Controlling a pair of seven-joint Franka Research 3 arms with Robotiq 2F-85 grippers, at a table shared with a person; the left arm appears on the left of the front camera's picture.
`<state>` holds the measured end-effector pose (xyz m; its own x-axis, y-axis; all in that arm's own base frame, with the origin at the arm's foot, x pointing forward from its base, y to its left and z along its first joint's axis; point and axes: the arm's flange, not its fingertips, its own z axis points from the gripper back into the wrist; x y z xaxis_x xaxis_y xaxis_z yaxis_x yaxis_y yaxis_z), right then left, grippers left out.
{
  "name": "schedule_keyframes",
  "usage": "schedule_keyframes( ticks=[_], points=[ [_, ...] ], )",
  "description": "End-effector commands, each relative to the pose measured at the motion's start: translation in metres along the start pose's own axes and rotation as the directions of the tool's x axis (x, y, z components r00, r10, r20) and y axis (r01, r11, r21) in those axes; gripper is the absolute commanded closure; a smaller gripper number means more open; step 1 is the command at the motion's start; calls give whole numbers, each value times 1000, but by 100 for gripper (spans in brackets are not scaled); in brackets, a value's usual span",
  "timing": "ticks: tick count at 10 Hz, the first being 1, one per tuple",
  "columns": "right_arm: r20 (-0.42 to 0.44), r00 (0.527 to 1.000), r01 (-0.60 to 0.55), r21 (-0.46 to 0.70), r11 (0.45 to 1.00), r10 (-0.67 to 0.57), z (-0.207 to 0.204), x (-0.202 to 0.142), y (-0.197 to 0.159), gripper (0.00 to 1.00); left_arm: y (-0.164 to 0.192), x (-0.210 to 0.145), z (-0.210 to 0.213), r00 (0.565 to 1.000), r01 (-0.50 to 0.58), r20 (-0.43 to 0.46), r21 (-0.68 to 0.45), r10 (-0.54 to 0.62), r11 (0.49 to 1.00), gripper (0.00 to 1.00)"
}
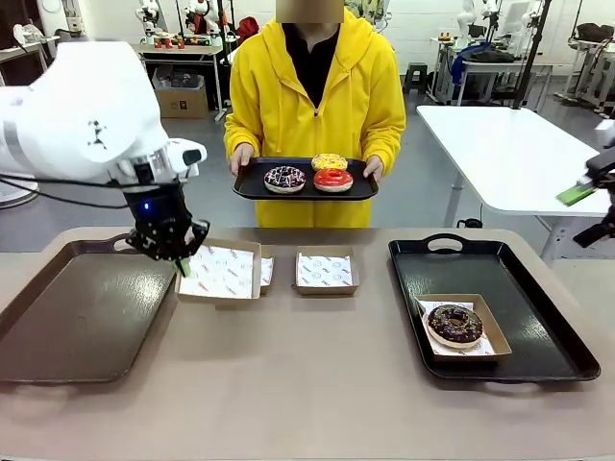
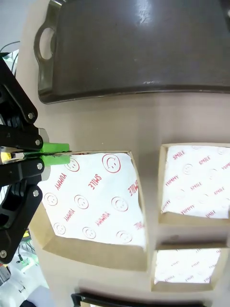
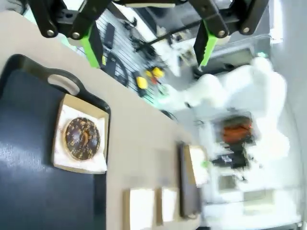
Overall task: Individually package the donuts and arrange them on the tray.
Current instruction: Place the picked Paper togo box on the Handle tray while simultaneously picking up another Paper togo box from the table with the other hand.
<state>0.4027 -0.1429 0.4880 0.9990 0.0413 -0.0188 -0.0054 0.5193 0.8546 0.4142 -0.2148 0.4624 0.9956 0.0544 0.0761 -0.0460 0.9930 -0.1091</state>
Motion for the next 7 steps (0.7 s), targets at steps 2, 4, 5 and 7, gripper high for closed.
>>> schedule_keyframes(
  ticks=[2,4,5,7],
  points=[
    [120,983,104,236,966,-136,22,5,-56,0,-8,19,26,1000,-14,23,50,13,999,100],
    [170,967,140,261,955,-188,27,-14,-89,0,-9,41,35,999,-38,21,64,36,997,100],
    [175,966,141,255,956,-189,25,-22,-98,0,-10,49,37,999,-45,18,68,44,997,100],
    [180,966,146,218,965,-187,17,-30,-104,0,-12,66,35,999,-32,-10,63,33,998,100]
  ],
)
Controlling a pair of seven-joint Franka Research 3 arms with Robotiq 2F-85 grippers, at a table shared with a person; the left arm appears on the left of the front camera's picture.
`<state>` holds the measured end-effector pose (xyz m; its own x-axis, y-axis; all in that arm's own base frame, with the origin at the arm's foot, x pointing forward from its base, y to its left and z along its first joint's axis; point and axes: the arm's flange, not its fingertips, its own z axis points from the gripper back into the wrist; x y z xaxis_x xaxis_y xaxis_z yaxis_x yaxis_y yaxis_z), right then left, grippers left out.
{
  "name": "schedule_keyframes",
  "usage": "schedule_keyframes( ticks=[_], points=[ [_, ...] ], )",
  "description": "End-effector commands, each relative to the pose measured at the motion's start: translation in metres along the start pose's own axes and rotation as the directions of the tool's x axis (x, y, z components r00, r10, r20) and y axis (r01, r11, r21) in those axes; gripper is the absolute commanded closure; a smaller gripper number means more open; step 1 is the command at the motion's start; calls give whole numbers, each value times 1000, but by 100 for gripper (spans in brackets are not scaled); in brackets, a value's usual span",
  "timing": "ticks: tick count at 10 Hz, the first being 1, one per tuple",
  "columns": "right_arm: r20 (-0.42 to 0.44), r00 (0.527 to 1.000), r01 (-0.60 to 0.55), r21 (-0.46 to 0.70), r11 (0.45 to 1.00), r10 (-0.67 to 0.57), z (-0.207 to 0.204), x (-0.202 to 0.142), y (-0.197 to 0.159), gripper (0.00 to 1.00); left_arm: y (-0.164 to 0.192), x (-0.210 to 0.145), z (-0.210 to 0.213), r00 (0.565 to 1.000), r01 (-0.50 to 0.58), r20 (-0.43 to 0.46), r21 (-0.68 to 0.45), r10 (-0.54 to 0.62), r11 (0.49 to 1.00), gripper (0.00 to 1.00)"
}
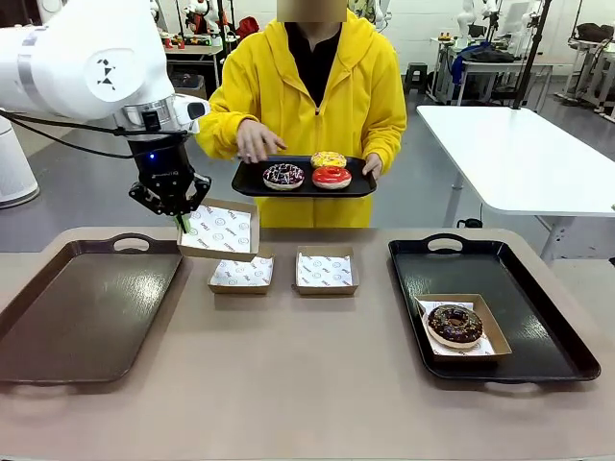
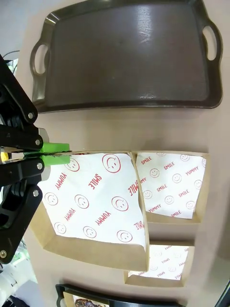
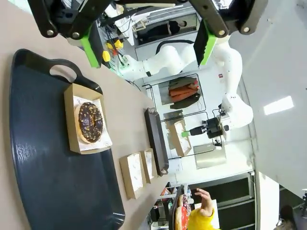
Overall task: Individually package the donuts and arrange them on the tray.
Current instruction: Place the picked Paper togo box on the Handle tray while simultaneously picking up another Paper togo box from the table with the other hand.
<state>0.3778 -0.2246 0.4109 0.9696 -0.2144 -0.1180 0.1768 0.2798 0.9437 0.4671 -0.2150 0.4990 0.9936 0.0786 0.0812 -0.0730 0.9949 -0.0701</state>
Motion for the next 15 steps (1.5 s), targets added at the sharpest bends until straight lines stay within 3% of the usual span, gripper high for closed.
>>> schedule_keyframes(
  ticks=[1,2,3,15],
  points=[
    [14,998,-66,-118,991,68,-24,-6,9,0,-4,17,-1,999,8,-43,5,-8,1000,100],
    [0,1000,0,0,1000,0,0,0,0,0,-2,18,-5,997,42,-67,-2,-42,999,100],
    [0,1000,0,0,1000,0,0,0,0,0,-2,8,-4,1000,-1,-17,0,1,1000,100],
    [0,1000,0,0,1000,0,0,0,0,0,-2,8,-4,1000,-1,-17,0,1,1000,100]
  ],
)
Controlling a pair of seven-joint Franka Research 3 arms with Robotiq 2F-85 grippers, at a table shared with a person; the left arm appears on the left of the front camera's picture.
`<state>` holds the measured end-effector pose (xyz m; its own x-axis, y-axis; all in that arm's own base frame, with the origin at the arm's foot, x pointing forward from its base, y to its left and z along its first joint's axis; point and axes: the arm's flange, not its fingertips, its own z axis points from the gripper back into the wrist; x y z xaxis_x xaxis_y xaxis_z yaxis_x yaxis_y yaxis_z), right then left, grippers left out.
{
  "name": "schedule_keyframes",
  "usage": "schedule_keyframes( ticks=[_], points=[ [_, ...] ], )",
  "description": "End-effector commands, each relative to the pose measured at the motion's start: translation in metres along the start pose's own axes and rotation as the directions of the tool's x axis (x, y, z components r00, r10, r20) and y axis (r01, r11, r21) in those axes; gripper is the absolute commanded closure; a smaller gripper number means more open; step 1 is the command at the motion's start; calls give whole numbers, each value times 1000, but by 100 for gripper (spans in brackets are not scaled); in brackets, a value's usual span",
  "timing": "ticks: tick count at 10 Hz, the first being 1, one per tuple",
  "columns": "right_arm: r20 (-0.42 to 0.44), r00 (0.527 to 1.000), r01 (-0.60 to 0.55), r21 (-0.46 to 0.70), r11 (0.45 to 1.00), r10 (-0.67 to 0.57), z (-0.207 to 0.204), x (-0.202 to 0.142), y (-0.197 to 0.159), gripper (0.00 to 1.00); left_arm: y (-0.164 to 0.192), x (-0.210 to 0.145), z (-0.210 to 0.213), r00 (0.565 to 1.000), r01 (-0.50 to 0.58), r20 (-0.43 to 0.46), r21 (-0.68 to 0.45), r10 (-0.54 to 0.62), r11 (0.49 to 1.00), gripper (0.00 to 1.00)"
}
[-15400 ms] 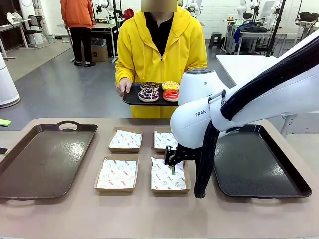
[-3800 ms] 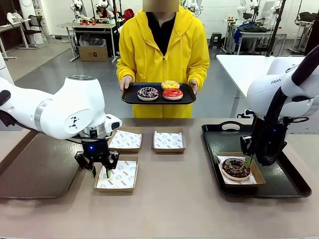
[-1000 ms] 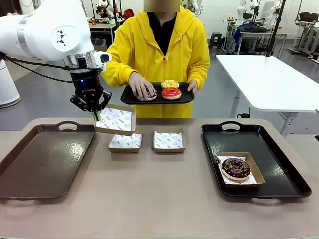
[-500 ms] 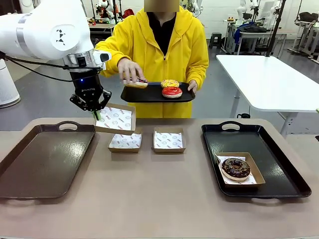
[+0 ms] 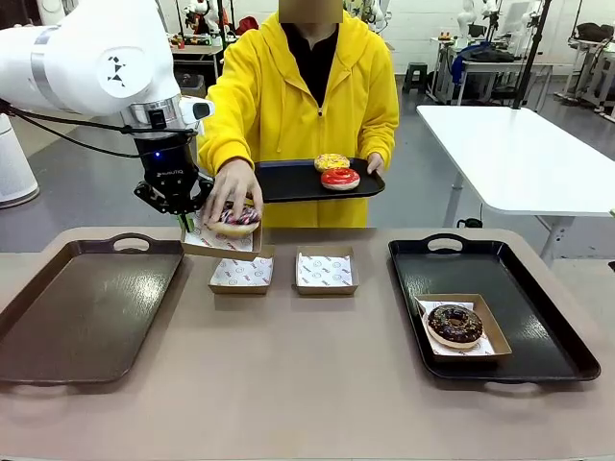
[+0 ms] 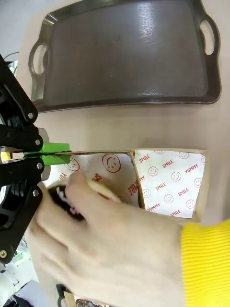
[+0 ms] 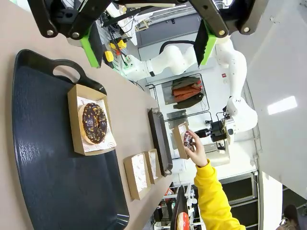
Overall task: Individually package the donuts and arrange them on the tray.
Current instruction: Place the picked Paper togo box on the Handle tray while simultaneously picking up another Paper togo box from the table with the other hand.
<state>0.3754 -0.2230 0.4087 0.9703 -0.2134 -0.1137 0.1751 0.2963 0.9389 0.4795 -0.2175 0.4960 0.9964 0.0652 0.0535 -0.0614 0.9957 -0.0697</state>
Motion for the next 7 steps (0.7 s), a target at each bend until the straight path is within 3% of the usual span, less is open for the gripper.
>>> schedule_keyframes(
  ticks=[1,7],
  points=[
    [0,1000,5,17,1000,-5,2,2,2,0,1,-4,0,1000,-12,12,0,12,1000,100],
    [0,1000,5,17,1000,-5,2,2,2,0,1,-4,0,1000,-12,12,0,12,1000,100]
  ],
)
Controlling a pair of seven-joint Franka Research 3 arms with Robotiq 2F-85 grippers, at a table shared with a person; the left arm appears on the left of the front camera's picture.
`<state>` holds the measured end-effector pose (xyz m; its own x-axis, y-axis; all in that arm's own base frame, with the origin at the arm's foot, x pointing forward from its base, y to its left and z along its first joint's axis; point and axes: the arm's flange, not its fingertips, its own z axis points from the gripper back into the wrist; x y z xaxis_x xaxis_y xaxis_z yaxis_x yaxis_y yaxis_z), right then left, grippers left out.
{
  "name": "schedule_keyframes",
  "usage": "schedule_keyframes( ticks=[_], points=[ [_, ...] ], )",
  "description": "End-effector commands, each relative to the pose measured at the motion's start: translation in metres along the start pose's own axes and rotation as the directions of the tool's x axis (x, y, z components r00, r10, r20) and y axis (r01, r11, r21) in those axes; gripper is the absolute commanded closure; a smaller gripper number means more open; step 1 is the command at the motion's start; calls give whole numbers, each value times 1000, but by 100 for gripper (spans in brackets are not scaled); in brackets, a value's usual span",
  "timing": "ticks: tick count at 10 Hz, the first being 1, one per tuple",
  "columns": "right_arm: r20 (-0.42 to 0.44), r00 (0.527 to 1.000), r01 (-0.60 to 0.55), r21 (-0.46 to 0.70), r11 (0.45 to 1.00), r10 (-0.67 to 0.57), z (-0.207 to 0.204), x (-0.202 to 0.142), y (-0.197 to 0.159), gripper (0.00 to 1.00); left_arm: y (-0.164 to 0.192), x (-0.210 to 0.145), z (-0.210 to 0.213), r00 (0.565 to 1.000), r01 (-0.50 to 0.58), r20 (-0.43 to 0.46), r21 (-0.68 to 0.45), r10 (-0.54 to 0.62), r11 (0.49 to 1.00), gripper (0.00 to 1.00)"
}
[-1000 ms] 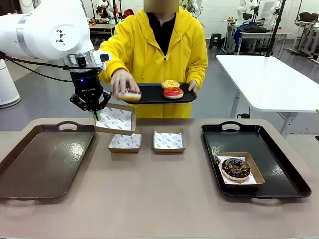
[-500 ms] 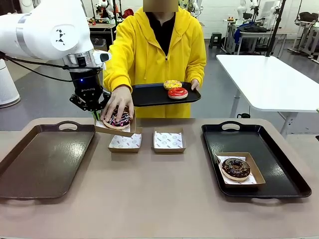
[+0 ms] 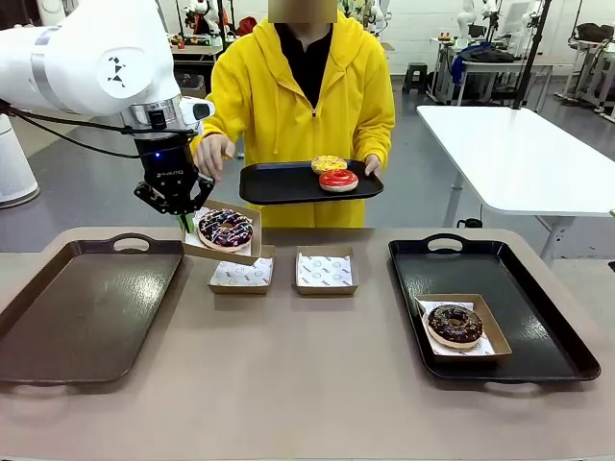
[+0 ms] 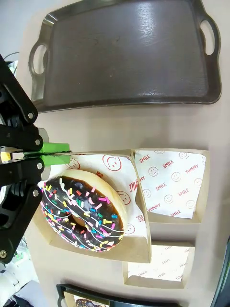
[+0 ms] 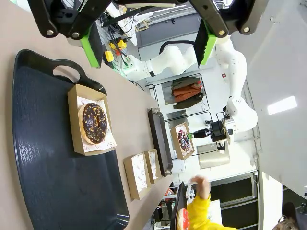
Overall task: Individually package the donuts and arrange them on the tray.
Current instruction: Place the picked Paper togo box on the Handle tray while simultaneously picking up another Paper togo box from the table with the other hand.
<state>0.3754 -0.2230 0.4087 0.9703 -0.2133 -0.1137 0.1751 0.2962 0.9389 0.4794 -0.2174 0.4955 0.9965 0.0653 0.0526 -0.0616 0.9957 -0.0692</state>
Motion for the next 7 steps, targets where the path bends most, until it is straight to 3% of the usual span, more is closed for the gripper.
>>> schedule_keyframes(
  ticks=[1,5,6,7],
  points=[
    [0,1000,5,17,1000,-5,2,2,2,0,1,-4,1,1000,-12,13,-1,12,1000,100],
    [0,1000,0,0,1000,0,0,0,0,0,0,0,0,1000,0,0,0,0,1000,99],
    [-48,998,-42,-76,996,39,-18,4,13,0,14,-5,1,996,93,17,-15,-93,996,99],
    [-33,998,-63,-168,984,58,-42,19,41,0,36,-14,10,990,140,31,-1,-140,990,99]
  ],
)
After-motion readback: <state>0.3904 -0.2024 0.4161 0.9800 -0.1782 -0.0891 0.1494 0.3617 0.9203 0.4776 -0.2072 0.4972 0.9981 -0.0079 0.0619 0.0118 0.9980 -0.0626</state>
